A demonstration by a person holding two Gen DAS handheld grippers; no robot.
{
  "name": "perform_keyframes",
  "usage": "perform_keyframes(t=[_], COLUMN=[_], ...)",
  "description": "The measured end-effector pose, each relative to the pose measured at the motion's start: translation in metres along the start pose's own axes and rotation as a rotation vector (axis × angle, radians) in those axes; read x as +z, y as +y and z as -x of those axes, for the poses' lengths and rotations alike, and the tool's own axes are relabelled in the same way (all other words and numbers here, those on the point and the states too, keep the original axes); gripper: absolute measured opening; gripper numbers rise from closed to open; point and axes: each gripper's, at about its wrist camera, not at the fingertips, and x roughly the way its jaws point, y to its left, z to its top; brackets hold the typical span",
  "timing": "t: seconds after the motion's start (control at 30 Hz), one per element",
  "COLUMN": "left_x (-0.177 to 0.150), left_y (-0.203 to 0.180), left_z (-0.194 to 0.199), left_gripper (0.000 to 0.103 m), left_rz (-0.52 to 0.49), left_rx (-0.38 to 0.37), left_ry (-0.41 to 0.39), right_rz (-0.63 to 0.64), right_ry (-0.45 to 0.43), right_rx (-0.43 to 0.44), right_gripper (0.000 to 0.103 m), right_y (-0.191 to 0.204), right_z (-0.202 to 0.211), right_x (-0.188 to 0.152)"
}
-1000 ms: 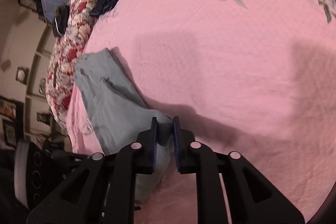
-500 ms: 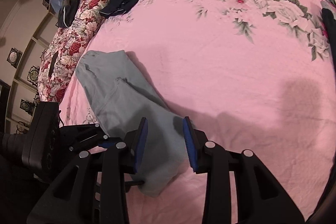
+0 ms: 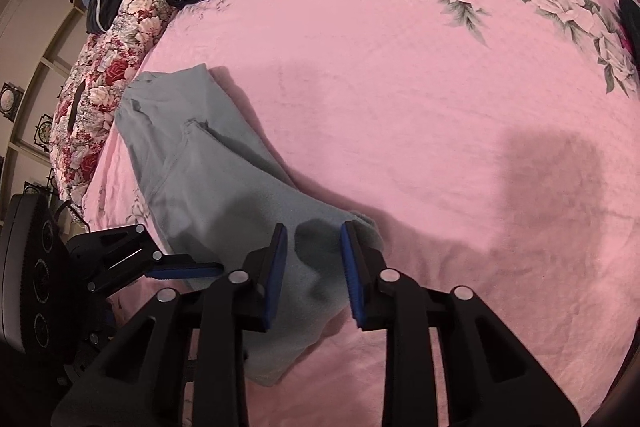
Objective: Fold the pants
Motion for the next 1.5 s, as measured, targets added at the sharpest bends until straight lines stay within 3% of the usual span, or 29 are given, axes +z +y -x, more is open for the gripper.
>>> perform_keyframes(t=[0.1,0.2,0.4,0.5,0.6,0.73,0.8,0.97,1.1,1.2,1.3,1.5], left_x=[0.001,-0.001,-0.02,-0.035,-0.053,-0.085,-0.1,-0.143,-0.159,-0.165,-0.158,-0.137], left_y=[0.005,0.018,0.063,0.1,0.145,0.223,0.263,0.367,0.405,0.425,0.436,0.436], left_z=[0.004,0.026,0.075,0.097,0.117,0.15,0.163,0.205,0.232,0.23,0.208,0.153], left_gripper=[0.063,0.065,0.071,0.076,0.081,0.089,0.089,0.089,0.089,0.089,0.085,0.064], left_rz=[-0.017,-0.011,0.023,0.081,0.153,0.308,0.395,0.59,0.616,0.62,0.594,0.552], left_rx=[-0.045,-0.096,-0.108,-0.067,-0.004,0.13,0.167,0.222,0.252,0.202,0.102,-0.035], left_ry=[0.008,-0.025,-0.098,-0.124,-0.132,-0.175,-0.183,-0.207,-0.238,-0.224,-0.207,-0.151], right_rz=[-0.075,-0.137,-0.259,-0.303,-0.368,-0.341,-0.28,-0.075,0.105,0.183,0.15,0.071], right_ry=[-0.01,-0.043,-0.135,-0.042,-0.071,-0.241,-0.274,-0.314,-0.264,-0.236,-0.176,-0.096], right_rx=[-0.007,-0.017,-0.012,-0.142,-0.226,-0.254,-0.267,-0.229,-0.207,-0.24,-0.166,-0.322], right_gripper=[0.021,0.027,0.031,0.037,0.037,0.043,0.043,0.045,0.046,0.046,0.047,0.047], right_y=[-0.004,0.004,0.022,0.016,0.028,0.094,0.134,0.25,0.333,0.372,0.375,0.352], right_z=[0.006,0.024,0.04,0.001,0.006,0.023,0.009,-0.06,-0.12,-0.147,-0.158,-0.164], right_x=[0.002,0.002,-0.012,-0.024,-0.021,-0.002,0.011,0.051,0.077,0.089,0.09,0.084])
